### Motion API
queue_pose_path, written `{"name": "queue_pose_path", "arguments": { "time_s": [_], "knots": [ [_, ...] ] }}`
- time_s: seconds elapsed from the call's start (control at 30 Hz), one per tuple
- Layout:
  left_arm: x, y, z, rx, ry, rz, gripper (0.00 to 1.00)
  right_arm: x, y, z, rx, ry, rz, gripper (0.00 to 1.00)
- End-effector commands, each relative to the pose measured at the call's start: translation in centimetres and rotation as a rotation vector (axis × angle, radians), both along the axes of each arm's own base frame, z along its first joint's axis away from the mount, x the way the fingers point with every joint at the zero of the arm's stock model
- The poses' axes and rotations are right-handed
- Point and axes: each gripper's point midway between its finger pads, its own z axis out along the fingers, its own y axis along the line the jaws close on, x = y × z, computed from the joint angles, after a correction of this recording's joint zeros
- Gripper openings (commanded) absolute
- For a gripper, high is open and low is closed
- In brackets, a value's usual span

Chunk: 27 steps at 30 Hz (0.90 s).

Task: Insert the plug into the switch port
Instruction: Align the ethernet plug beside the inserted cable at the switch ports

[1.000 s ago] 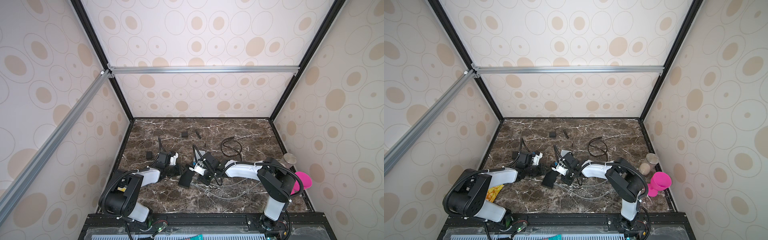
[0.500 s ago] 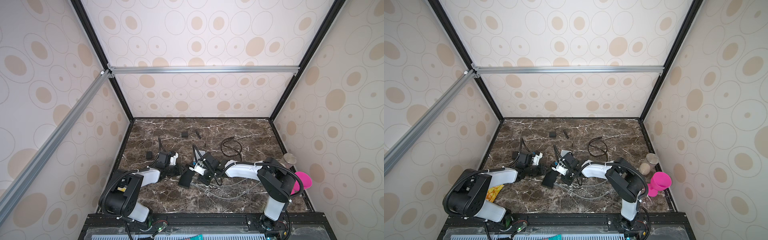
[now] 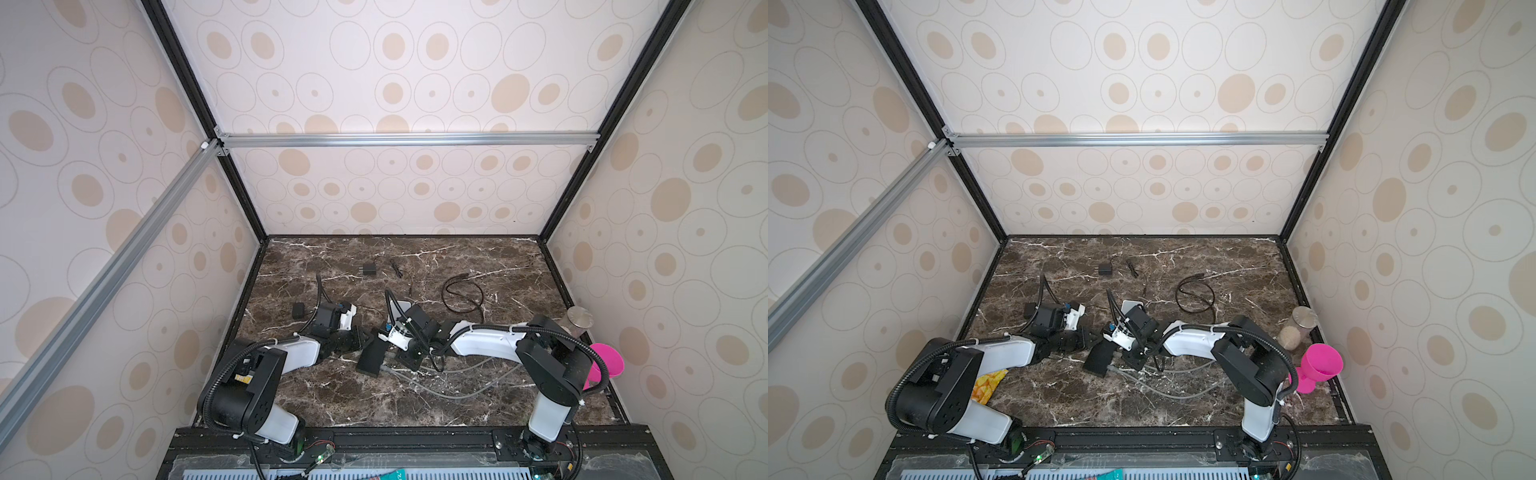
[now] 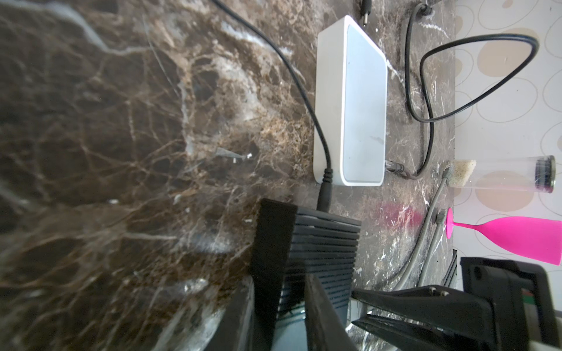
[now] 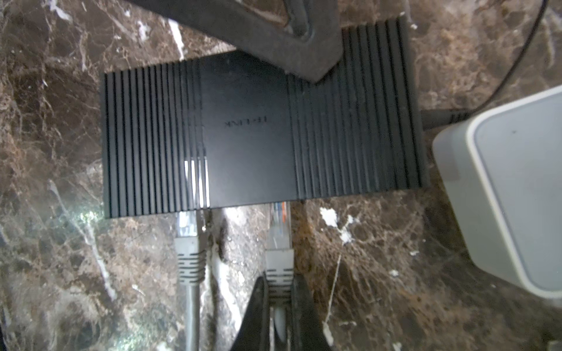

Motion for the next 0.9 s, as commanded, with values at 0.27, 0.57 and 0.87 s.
{"name": "queue_pose_path", "arguments": {
  "time_s": [0.27,0.57,0.87],
  "knots": [
    [-1.3,-0.6,-0.5,-0.017,0.044,-0.031,0.29,0.0,3.1,4.0,0.158,-0.103,0.045,0.0],
    [-2.3,-0.7,-0.6,-0.037,0.061,-0.031,0.34,0.8,2.5,2.5,0.1,-0.12,-0.01,0.0],
    [-4.5,-0.9,-0.5,-0.098,0.076,-0.032,0.35,1.4,2.8,2.4,0.098,-0.143,-0.041,0.0]
  ]
}}
